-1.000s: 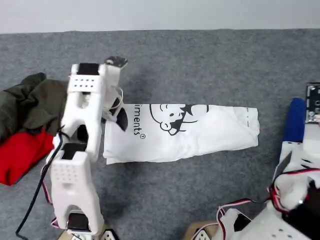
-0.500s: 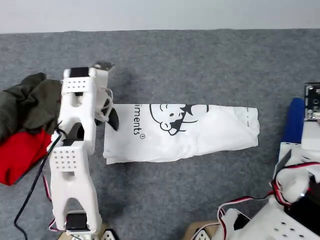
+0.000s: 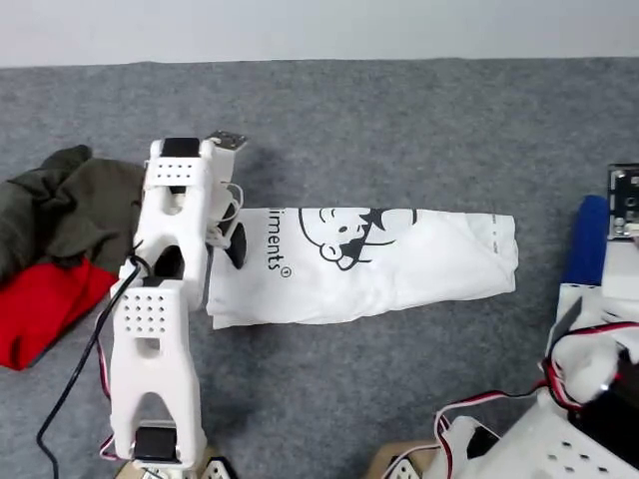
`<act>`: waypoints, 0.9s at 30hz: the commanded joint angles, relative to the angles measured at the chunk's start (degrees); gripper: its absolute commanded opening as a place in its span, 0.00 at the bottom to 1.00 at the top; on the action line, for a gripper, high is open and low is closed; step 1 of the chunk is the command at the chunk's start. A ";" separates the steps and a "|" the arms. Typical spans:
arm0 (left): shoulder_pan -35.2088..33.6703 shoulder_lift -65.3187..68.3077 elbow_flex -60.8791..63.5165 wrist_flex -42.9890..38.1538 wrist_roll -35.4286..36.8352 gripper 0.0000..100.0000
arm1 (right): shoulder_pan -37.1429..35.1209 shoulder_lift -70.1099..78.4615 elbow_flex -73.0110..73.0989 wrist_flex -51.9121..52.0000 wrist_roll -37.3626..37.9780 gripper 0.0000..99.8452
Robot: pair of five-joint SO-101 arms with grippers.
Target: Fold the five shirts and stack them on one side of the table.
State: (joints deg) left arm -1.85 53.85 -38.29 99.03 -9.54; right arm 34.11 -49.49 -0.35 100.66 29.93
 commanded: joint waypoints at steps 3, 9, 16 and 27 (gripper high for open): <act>4.31 0.62 2.95 1.41 1.05 0.15 | 0.31 -0.57 -0.26 1.63 0.18 0.01; 5.10 0.62 3.65 1.41 -0.44 0.02 | 0.40 -1.27 -0.35 1.63 0.35 0.01; 3.78 0.00 4.53 1.49 -0.26 0.00 | 0.40 -3.65 -0.26 1.36 0.53 0.01; -7.38 -14.33 8.75 1.58 -4.22 0.00 | 0.40 -4.00 -0.26 1.36 0.62 0.01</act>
State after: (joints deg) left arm -5.27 46.02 -30.46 98.86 -11.30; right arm 34.11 -53.63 -0.35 100.66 29.93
